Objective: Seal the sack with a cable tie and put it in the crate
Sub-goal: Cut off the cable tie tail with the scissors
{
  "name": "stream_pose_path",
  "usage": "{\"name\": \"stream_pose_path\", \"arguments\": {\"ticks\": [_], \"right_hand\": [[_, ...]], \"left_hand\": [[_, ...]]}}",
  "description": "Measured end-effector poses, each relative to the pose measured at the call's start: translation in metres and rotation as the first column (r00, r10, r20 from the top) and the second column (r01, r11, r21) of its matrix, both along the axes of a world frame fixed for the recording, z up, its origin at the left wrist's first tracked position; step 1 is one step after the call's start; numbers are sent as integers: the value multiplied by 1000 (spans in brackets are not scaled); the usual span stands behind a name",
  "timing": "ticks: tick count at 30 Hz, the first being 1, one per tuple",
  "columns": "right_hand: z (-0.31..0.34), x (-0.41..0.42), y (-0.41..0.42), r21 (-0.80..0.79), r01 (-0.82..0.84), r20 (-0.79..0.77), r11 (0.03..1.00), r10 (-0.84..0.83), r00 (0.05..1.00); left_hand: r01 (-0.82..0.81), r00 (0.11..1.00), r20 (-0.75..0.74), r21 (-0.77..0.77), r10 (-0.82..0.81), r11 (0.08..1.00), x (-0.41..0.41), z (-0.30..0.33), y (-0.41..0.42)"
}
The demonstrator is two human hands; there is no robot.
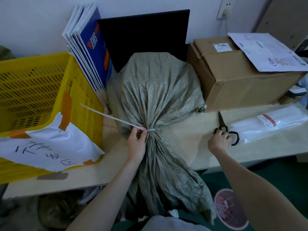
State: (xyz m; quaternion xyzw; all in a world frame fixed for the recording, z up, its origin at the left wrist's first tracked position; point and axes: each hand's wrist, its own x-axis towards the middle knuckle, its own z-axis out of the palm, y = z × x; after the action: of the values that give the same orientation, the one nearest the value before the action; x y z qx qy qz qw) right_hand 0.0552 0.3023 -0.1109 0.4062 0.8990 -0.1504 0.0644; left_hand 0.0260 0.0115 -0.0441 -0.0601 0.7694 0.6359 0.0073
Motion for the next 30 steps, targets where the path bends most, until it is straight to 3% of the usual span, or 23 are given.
{"name": "stream_pose_path", "arguments": {"ticks": [14,20,30], "right_hand": [[-9,5,19,135,-122,78,983,112,991],[1,-5,13,-180,216,-118,960,-239,964],[4,-2,-5,-559,266,-177,785,-427,887]], "left_hand": [[-5,1000,3,-41,5,999,-2,0,-1],[-7,1000,-7,-46,7,999,-1,1,-1],[-20,999,-33,4,20,1000,0,1,-4]]}}
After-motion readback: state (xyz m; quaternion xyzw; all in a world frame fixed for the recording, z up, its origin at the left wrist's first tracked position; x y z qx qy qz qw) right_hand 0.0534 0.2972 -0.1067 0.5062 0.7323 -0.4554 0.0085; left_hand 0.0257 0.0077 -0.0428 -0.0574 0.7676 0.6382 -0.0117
